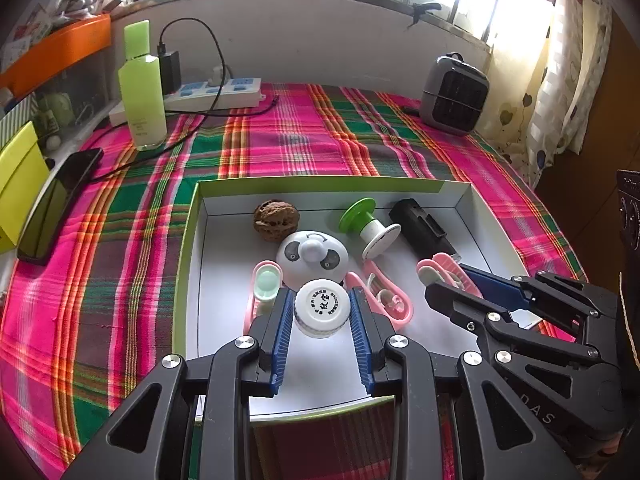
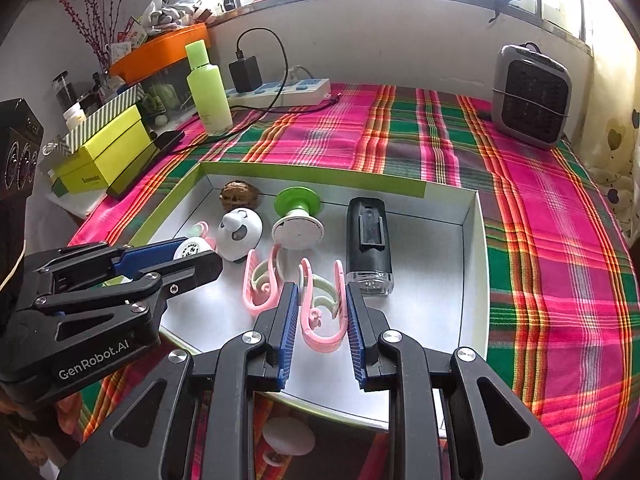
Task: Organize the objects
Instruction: 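Carry the pink loop and white jar over the box with both grippers, then lower both items into the box and open both grippers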
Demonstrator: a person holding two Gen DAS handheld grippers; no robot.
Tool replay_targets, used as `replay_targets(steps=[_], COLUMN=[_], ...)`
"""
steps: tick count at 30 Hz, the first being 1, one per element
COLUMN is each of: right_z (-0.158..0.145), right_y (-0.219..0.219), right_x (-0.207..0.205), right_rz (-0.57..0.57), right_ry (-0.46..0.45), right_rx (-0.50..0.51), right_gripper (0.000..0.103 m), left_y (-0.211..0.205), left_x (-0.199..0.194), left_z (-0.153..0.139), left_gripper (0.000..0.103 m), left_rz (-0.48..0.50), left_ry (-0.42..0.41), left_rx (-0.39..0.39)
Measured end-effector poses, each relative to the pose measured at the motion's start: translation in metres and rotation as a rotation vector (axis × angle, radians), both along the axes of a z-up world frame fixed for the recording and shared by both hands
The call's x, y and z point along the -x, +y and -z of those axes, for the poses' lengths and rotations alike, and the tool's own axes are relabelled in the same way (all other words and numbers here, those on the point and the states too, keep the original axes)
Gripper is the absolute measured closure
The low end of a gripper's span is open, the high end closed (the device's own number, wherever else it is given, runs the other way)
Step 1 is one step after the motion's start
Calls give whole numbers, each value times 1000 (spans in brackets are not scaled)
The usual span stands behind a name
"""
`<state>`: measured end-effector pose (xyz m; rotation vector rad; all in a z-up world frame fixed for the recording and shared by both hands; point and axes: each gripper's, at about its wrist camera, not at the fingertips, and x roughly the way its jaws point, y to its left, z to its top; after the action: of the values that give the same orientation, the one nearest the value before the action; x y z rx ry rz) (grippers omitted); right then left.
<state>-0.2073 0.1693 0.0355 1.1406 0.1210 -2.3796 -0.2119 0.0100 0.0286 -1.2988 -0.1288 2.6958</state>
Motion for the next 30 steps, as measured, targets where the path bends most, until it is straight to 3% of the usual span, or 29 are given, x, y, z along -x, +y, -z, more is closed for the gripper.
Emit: replay_targets(steps=[30], right_z=[12], right_y=[-7], right_x=[11], right_rz=[-26], right_ry=[-12], right_rx=[-27], right_gripper=[78], left_y=[11], left_x=[10], left_z=[8], left_gripper=[76], left_rz=[28], left_ry=[-8], left_rx=[43])
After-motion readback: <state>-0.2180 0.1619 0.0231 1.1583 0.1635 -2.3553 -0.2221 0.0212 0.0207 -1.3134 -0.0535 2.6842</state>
